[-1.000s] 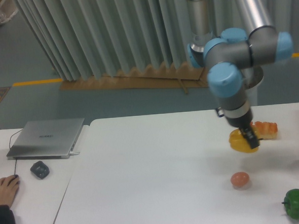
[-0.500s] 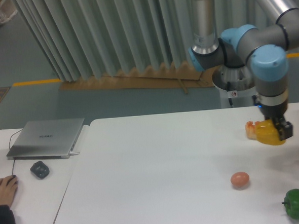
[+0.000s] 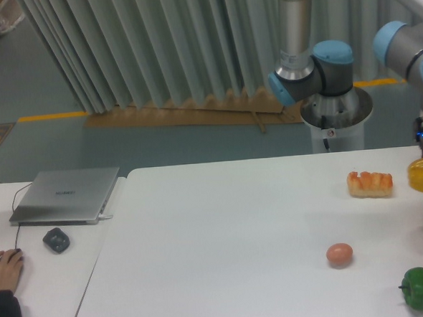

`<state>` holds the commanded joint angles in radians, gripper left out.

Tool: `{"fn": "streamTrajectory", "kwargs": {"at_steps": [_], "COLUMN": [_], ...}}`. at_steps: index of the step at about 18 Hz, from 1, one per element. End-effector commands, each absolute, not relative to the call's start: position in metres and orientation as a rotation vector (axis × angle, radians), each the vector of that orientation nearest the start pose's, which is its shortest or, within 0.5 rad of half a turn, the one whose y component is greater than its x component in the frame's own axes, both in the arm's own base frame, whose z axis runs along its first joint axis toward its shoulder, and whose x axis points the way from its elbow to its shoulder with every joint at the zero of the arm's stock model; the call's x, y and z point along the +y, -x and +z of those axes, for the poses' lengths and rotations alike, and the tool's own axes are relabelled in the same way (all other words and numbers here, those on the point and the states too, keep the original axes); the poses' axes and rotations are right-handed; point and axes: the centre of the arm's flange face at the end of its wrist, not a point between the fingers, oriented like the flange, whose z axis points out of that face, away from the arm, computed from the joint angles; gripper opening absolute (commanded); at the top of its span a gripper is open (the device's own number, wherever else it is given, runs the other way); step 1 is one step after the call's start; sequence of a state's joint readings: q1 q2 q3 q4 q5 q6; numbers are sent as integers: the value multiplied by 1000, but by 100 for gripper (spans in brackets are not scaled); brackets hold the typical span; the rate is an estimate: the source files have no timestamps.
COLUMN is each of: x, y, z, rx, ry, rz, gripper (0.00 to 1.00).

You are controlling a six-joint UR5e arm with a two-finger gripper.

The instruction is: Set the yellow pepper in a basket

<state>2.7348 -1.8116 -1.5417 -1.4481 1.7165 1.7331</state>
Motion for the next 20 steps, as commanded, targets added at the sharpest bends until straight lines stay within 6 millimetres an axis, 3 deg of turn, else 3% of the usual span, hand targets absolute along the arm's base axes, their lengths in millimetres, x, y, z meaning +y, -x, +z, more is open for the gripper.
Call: {"fn": "streamTrajectory", "kwargs": {"at_steps": [9, 10, 11, 13, 15, 20], "x": [248, 244, 237, 236, 231, 231], "y": [543, 547, 561, 563, 586, 584], "z": [376, 375, 358, 351, 321, 321], "rx": [1125, 1141, 1188, 1210, 1192, 1201], "ry": [3071, 3065, 3066, 3083, 3093, 3091], "rz": [-166, -159, -170, -197, -193, -184], "gripper": [49, 49, 51, 51, 51, 53]}}
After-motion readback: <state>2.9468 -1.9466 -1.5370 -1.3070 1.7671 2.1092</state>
